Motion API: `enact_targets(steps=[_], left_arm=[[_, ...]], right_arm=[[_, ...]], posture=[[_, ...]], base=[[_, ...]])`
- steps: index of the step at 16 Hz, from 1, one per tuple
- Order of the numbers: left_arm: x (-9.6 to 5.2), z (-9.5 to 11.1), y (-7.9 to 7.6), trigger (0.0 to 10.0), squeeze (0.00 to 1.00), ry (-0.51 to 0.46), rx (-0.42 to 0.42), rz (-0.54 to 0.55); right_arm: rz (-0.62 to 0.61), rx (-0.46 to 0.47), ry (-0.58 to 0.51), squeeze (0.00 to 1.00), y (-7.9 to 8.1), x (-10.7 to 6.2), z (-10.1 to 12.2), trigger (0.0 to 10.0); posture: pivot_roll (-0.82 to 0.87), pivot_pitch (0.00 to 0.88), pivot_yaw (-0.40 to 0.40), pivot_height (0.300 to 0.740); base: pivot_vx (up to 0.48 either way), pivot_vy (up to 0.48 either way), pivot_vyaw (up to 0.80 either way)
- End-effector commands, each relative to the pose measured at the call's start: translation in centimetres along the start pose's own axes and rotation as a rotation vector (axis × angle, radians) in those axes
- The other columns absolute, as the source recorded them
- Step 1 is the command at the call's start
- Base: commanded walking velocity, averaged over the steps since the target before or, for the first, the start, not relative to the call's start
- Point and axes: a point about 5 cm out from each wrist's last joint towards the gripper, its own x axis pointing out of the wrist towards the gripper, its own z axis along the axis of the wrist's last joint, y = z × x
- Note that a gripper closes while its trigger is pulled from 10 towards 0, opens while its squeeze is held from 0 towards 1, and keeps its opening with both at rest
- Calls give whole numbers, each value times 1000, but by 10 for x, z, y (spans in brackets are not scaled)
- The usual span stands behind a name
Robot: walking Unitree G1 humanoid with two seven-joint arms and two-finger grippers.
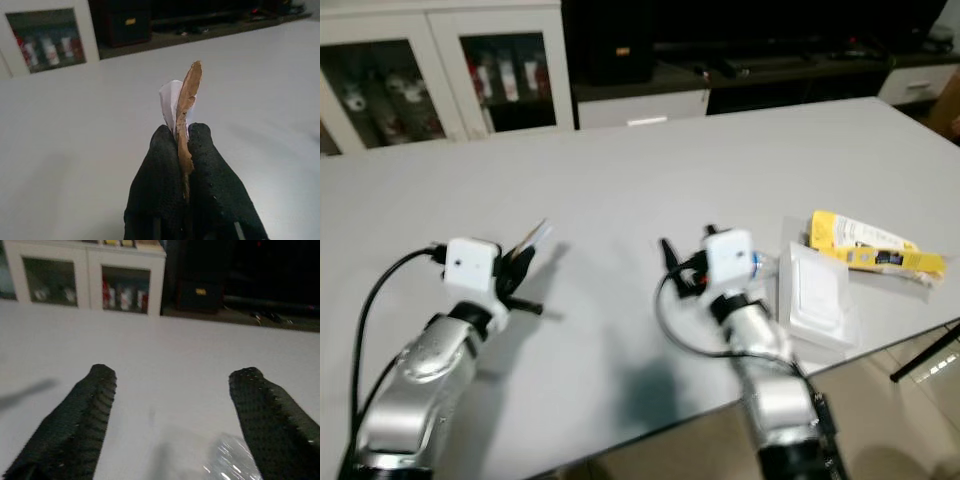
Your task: Picking trash to rubbish bin
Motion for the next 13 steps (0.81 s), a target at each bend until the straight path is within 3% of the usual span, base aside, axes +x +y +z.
enact_targets(steps=[1, 3, 5, 9, 10, 11, 12, 13], left_arm=[[2, 2, -1, 10000, 0, -9, 18, -9], [3, 3, 1, 10000, 0, -12, 38, -19], [3, 4, 1, 10000, 0, -16, 39, -23], [2, 4, 4, 10000, 0, -16, 58, -26], [-1, 2, 7, 10000, 0, -8, 66, -21], [-1, 2, 7, 10000, 0, -7, 67, -21], [-2, 2, 7, 10000, 0, -4, 68, -20], [-2, 1, 7, 10000, 0, 0, 71, -20]], right_arm=[[-11, 19, 13, 1000, -7, 3, -1, 10000], [16, 11, 32, 1000, -15, 30, 5, 10000], [27, -2, 50, 1000, -18, 40, 7, 10000], [-28, -45, 149, 1000, -42, 59, 6, 10000], [-61, -35, 167, 596, -53, 59, 8, 10000], [-66, -26, 170, 596, -56, 59, 9, 10000], [-61, -26, 184, 0, -58, 58, 7, 10000], [-45, -45, 210, 0, -59, 57, 3, 10000]], posture=[[8, 0, -20, 740], [12, 0, -8, 740], [16, 0, -4, 740], [32, 0, -16, 740], [36, 0, -22, 740], [36, 0, -22, 740], [36, 0, -23, 740], [35, 0, -23, 740]], base=[[0, 0, 0], [0, 0, 0], [0, 0, 0], [0, 0, 0], [0, 0, 0], [0, 0, 0], [0, 0, 0], [0, 0, 0]])
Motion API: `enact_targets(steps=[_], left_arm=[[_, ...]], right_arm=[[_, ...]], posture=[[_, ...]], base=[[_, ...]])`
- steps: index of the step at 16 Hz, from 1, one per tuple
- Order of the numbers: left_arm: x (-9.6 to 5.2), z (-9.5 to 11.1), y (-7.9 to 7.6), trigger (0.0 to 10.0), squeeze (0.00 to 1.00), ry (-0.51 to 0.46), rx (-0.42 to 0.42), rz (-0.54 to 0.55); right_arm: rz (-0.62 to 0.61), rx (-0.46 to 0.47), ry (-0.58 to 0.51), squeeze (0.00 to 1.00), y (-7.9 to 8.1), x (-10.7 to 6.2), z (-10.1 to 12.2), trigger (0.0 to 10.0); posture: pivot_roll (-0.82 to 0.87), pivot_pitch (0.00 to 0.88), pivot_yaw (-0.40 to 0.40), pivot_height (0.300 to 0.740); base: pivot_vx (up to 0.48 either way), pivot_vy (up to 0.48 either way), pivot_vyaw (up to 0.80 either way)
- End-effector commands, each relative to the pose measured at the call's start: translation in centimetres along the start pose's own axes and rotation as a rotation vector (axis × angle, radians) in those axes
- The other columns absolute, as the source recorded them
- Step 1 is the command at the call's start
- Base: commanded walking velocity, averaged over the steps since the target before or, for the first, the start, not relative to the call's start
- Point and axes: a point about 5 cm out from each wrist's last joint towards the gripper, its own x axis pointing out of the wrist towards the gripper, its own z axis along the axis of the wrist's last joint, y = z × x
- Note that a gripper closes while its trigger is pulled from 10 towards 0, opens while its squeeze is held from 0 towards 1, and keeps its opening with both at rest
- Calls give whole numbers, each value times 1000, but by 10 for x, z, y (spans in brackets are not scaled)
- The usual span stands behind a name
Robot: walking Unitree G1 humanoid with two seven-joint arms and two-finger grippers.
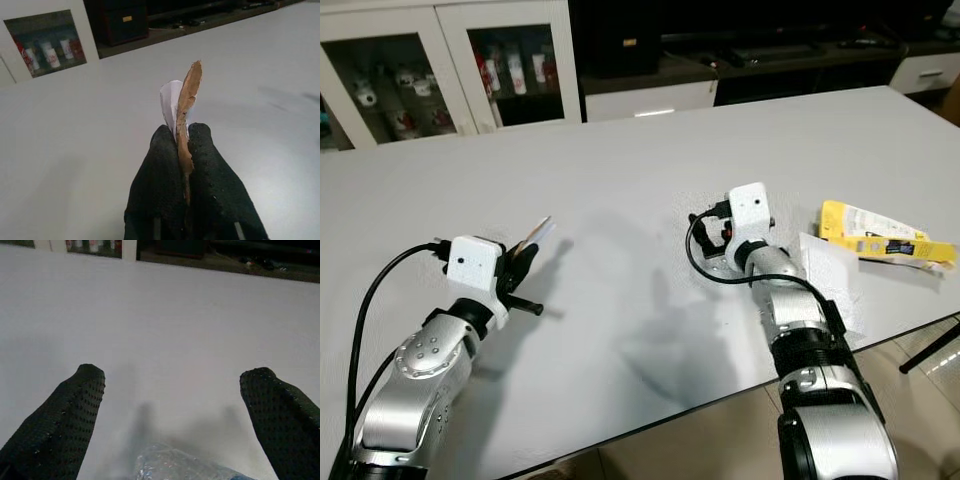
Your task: Picking trash to rubbish bin
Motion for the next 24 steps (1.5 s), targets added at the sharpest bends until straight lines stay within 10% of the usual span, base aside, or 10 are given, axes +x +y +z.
enact_targets(steps=[1, 11, 24], left_arm=[[-1, 0, 0, 10000, 0, 2, 10, -6], [-5, -2, 7, 10000, 0, 18, 38, 2], [-10, -5, 5, 10000, 0, 40, 67, -38]], right_arm=[[11, -15, 36, 0, -3, 0, -4, 10000], [162, 192, 53, 0, 25, -1, -17, 10000], [430, 137, -29, 0, 52, -41, 17, 10000]], posture=[[35, 0, -23, 740], [53, 0, -27, 740], [45, 0, -19, 740]], base=[[0, 0, 0], [0, 0, 0], [0, 0, 0]])
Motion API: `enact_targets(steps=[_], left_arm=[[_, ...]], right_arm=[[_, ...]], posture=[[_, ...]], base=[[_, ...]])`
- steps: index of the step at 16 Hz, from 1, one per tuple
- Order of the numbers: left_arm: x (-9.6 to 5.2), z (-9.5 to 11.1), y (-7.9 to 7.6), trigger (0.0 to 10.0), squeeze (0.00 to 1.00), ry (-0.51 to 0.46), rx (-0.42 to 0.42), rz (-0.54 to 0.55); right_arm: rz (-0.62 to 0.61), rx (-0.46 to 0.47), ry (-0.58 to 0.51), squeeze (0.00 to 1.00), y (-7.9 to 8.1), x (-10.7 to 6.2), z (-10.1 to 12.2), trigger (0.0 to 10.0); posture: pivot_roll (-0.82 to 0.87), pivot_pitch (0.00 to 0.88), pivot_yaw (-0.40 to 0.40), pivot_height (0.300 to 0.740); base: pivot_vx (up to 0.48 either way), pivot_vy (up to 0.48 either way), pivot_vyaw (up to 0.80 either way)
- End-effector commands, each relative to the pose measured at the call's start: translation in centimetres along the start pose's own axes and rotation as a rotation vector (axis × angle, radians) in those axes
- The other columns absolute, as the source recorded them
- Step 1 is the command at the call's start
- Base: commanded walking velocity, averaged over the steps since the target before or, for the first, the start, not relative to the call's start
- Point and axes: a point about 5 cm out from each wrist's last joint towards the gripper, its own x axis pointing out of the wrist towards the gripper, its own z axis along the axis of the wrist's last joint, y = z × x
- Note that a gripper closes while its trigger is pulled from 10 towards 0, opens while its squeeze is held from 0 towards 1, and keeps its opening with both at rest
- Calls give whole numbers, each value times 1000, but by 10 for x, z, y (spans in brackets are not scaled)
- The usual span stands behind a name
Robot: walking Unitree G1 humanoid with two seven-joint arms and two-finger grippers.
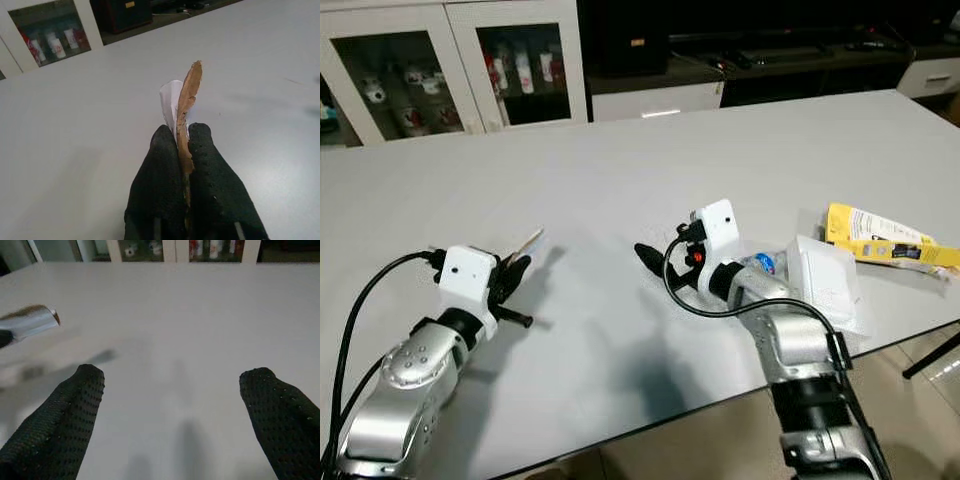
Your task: Picking trash to rubbish bin
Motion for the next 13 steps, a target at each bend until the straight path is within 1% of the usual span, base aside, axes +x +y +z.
enact_targets(steps=[1, 2, 3, 4, 5, 6, 7, 8, 10, 11, 12, 13], left_arm=[[1, 4, -2, 10000, 0, -14, 18, -21], [2, 4, -3, 10000, 0, -14, 19, -23], [4, 4, -3, 10000, 0, -15, 22, -31], [5, 4, -4, 10000, 0, -15, 27, -41], [6, 4, -5, 10000, 0, -15, 28, -45], [7, 4, -5, 10000, 0, -13, 30, -49], [8, 4, -4, 10000, 0, -13, 32, -51], [7, 4, -4, 10000, 0, -14, 31, -51], [7, 5, -3, 10000, 0, -19, 31, -51], [7, 5, -3, 10000, 0, -21, 31, -52], [8, 5, -2, 10000, 0, -21, 31, -51], [8, 4, -3, 10000, 0, -21, 33, -54]], right_arm=[[-76, -46, -35, 0, -7, -5, 7, 10000], [-124, -63, -31, 0, -13, -5, 6, 10000], [-183, -81, -7, 0, -19, -6, 2, 10000], [-205, -93, 34, 0, -22, -6, -4, 10000], [-206, -101, 57, 0, -22, -7, -6, 10000], [-201, -92, 110, 0, -24, -11, -12, 10000], [-204, -98, 125, 0, -25, -15, -13, 10000], [-213, -99, 84, 0, -25, -18, -7, 10000], [-263, -81, -54, 0, -23, -26, 17, 10000], [-317, -46, -116, 0, -20, -30, 25, 10000], [-423, 1, -141, 1000, -15, -38, 21, 10000], [-472, 45, -123, 1000, -11, -42, 13, 10000]], posture=[[40, 0, -14, 740], [35, 0, -10, 740], [30, 0, -5, 740], [27, 0, -3, 740], [26, 0, -2, 740], [24, 0, 0, 740], [23, 0, 0, 740], [23, 0, -2, 740], [19, 0, -6, 740], [17, 0, -7, 740], [15, 0, -6, 740], [15, 0, -5, 740]], base=[[0, 0, 0], [0, 0, 0], [0, 0, 0], [0, 0, 0], [0, 0, 0], [0, 0, 0], [0, 0, 0], [0, 0, 0], [0, 0, 0], [0, 0, 0], [0, 0, 0], [0, 0, 0]])
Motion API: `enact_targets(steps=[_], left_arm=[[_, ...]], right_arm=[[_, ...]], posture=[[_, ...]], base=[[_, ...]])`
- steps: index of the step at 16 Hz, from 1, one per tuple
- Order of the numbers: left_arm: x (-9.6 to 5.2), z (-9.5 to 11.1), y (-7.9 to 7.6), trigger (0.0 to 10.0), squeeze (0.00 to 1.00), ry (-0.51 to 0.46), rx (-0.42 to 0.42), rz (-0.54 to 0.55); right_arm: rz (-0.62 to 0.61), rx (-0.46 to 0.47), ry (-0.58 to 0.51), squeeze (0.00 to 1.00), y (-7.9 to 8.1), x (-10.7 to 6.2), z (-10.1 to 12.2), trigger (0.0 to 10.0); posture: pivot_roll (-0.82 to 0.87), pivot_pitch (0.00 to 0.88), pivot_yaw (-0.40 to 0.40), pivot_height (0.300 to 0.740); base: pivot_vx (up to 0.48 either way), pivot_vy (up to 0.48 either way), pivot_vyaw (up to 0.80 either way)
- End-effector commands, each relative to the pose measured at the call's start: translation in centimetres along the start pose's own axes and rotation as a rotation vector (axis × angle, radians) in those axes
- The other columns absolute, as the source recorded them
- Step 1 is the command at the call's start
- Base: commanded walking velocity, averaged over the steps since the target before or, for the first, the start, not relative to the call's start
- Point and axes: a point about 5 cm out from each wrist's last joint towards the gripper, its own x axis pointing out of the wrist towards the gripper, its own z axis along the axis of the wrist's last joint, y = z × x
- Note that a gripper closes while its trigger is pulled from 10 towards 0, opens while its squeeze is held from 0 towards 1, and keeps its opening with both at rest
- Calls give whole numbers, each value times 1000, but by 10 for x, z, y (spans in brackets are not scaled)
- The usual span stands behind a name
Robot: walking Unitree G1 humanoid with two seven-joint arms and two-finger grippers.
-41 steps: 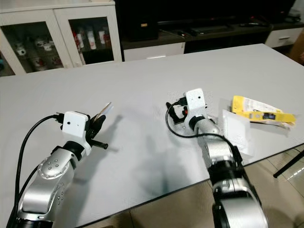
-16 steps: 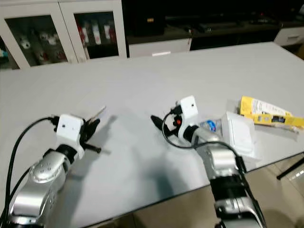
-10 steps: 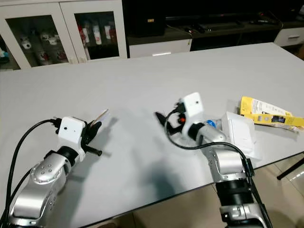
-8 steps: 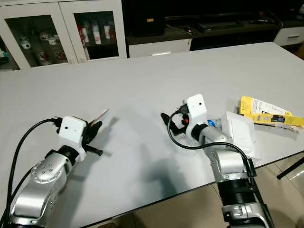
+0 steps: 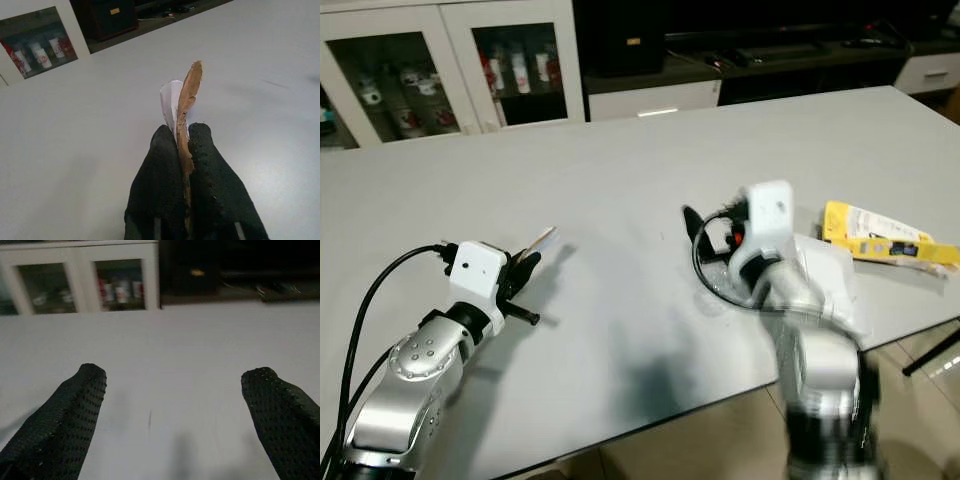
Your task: Picking trash to rubbish bin
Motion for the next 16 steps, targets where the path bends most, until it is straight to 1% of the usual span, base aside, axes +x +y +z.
enact_targets(steps=[1, 3, 4, 5, 6, 7, 9, 10, 11, 12, 13, 14, 16], left_arm=[[1, 1, 0, 10000, 0, -5, 9, -12], [1, 0, -1, 10000, 0, -4, 14, -26], [2, 1, -1, 10000, 0, -7, 18, -35], [3, 1, -1, 10000, 0, -8, 19, -39], [4, 2, 0, 10000, 0, -12, 21, -44], [5, 2, 0, 10000, 0, -14, 22, -45], [8, 3, 1, 10000, 0, -22, 25, -42], [9, 3, 2, 10000, 0, -24, 24, -40], [10, 4, 2, 10000, 0, -28, 27, -42], [11, 4, 2, 10000, 0, -34, 32, -41], [12, 5, 3, 10000, 0, -39, 35, -41], [13, 6, 3, 10000, 0, -45, 42, -47], [14, 6, 2, 10000, 0, -49, 41, -60]], right_arm=[[-77, 15, 44, 1000, -6, -8, -8, 10000], [-228, 20, 104, 1000, -9, -25, -27, 10000], [-313, 17, 119, 1000, -13, -32, -31, 10000], [-367, 2, 120, 1000, -17, -36, -32, 10000], [-445, -7, 105, 1000, -20, -39, -29, 10000], [-461, -9, 98, 1000, -20, -39, -27, 10000], [-419, -13, 139, 1000, -14, -31, -30, 10000], [-408, -9, 148, 1000, -13, -29, -32, 10000], [-381, 12, 170, 1000, -12, -21, -36, 10000], [-365, 67, 177, 1000, -10, -11, -39, 10000], [-356, 100, 187, 322, -9, -3, -41, 10000], [-362, 79, 189, 0, -8, 2, -40, 10000], [-382, 53, 191, 0, -3, 9, -38, 10000]], posture=[[14, 0, -3, 740], [7, 0, 4, 740], [8, 0, 4, 740], [7, 0, 6, 740], [4, 0, 5, 740], [4, 0, 5, 740], [-2, 0, -1, 740], [-2, 0, -2, 740], [-4, 0, -5, 740], [-4, 0, -7, 740], [1, 0, -13, 740], [7, 0, -21, 740], [16, 0, -30, 740]], base=[[0, 0, 0], [0, 0, 0], [0, 0, 0], [0, 0, 0], [0, 0, 0], [0, 0, 0], [0, 0, 0], [0, 0, 0], [0, 0, 0], [0, 0, 0], [0, 0, 0], [0, 0, 0], [0, 0, 0]])
